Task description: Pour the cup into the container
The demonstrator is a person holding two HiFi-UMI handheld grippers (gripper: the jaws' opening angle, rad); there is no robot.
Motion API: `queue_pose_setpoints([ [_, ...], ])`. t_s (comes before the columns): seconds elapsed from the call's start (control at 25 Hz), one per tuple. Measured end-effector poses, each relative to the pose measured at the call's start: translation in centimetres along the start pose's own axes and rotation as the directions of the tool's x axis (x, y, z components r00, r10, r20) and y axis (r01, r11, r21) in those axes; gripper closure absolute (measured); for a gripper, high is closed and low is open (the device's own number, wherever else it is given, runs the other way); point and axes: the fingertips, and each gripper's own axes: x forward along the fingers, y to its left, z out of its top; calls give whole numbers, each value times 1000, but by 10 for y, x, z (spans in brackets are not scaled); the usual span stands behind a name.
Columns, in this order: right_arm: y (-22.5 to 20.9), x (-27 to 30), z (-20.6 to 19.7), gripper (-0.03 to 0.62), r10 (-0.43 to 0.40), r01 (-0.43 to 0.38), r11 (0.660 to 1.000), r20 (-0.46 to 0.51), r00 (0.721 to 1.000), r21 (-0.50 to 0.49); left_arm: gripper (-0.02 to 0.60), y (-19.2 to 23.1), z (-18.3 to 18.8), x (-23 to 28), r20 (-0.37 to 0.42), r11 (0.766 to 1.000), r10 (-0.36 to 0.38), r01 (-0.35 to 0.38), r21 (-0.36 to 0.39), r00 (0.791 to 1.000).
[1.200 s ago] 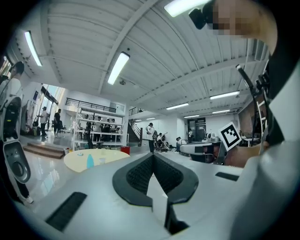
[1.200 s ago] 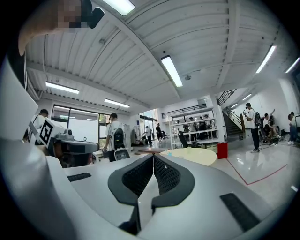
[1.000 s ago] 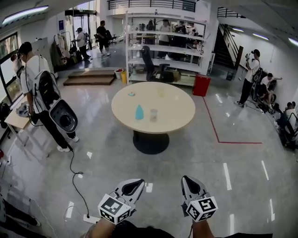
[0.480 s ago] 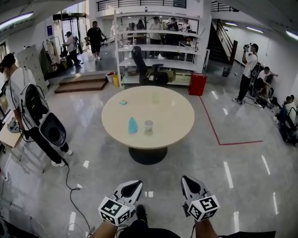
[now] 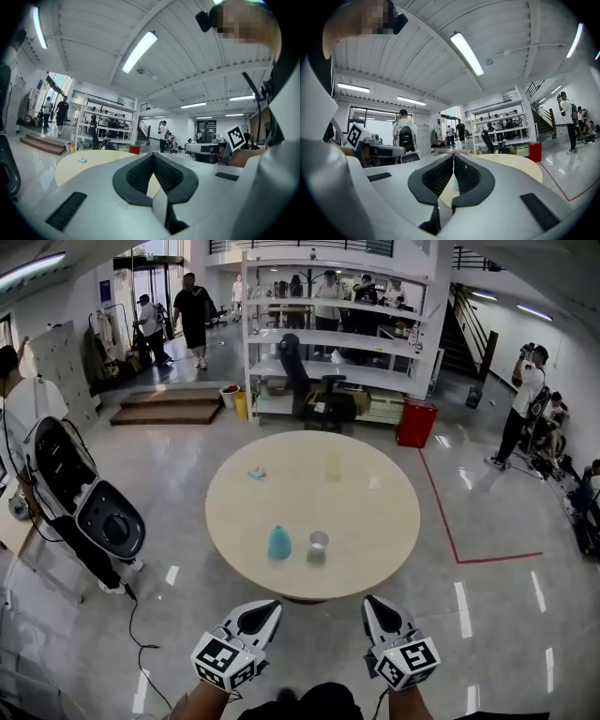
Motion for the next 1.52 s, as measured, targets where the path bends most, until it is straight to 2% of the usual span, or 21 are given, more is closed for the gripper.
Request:
queue_pose_setpoints([
  [0.28, -54, 88, 2, 588, 53, -53, 998, 1, 999, 37, 581, 62, 11, 67, -1, 998, 59, -59, -14, 998],
  [0.48, -85, 160, 23, 586, 126, -126, 992, 23, 992, 0, 581, 113, 30, 115, 12, 992, 127, -127, -10, 992],
  [0.68, -126, 206, 29, 586, 178, -178, 984, 24, 984, -30, 581, 136, 40, 169, 34, 989, 149, -149, -12, 988],
  [1.04, -144, 260, 22, 585, 141, -141, 990, 14, 990, 3, 581, 196, 45, 202, 34, 989, 143, -141, -40, 989],
  [1.24, -136, 294, 23, 552, 110, -110, 993, 16, 994, 32, 581, 239, 51, 208, 10, 993, 121, -121, -12, 993],
  [1.32, -135, 303, 13, 535, 92, -92, 995, -14, 996, 28, 581, 253, 40, 212, -6, 994, 108, -109, -28, 994],
  [1.52, -130, 304, -26, 500, 65, -59, 997, -101, 993, 55, 578, 263, 1, 209, -110, 994, 67, -75, -74, 992],
])
